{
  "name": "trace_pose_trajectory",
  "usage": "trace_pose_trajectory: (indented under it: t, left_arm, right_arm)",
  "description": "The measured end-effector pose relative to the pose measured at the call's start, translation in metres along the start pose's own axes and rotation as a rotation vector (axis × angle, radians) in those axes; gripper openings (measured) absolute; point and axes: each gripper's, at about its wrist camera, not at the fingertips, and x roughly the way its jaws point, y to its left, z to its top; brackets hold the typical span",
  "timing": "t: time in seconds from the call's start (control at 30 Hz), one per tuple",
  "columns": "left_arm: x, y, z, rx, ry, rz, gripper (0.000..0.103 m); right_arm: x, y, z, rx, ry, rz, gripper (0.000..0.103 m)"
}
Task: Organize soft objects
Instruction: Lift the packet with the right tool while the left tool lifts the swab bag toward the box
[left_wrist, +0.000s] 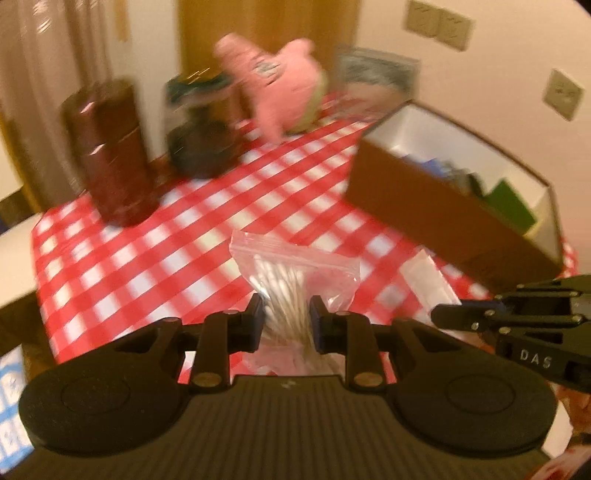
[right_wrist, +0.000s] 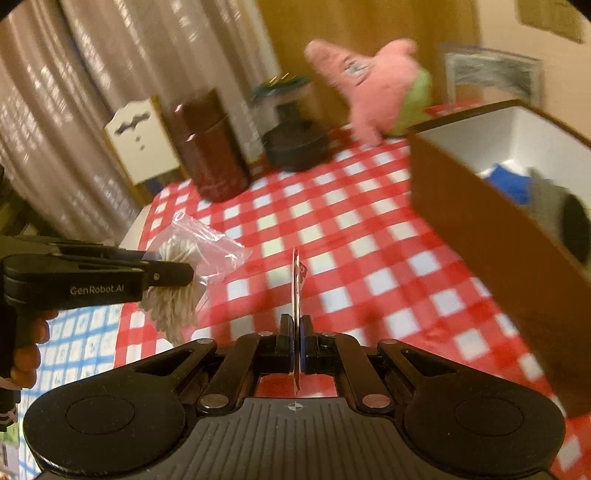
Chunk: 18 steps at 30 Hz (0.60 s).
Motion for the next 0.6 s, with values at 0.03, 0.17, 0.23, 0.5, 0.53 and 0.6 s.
trace_pose_trajectory:
  t: [0.03, 0.17, 0.23, 0.5, 0.53, 0.6]
  left_arm:
    - [-0.001, -0.012, 0.006, 0.017, -0.011, -0.02, 0.023]
    - [0.0, -0.061, 0.031, 0.074, -0.046, -0.086, 0.023]
    - [0.004, -0.087, 0.043, 0.098, -0.058, -0.114, 0.023]
    - [0.03, -0.18, 0.091, 0.157, -0.082, -0.232, 0.023]
    - [0.033, -0.188, 0.096, 0.162, -0.084, -0.243, 0.023]
    - [0.043, -0.205, 0.105, 0.177, -0.081, -0.251, 0.023]
  right_arm:
    - [-0.01, -0.007, 0.0, 0.013, -0.017, -0.013, 0.003]
    - [-0.05, -0.039, 0.003, 0.057, -0.086, -0.073, 0.003]
    - [-0.07, -0.057, 0.006, 0.078, -0.12, -0.109, 0.003]
    - [-0.122, -0.127, 0.022, 0.162, -0.222, -0.243, 0.003]
    - [-0.125, -0.136, 0.023, 0.175, -0.229, -0.251, 0.003]
    - [-0.13, -0.152, 0.026, 0.192, -0.236, -0.274, 0.003]
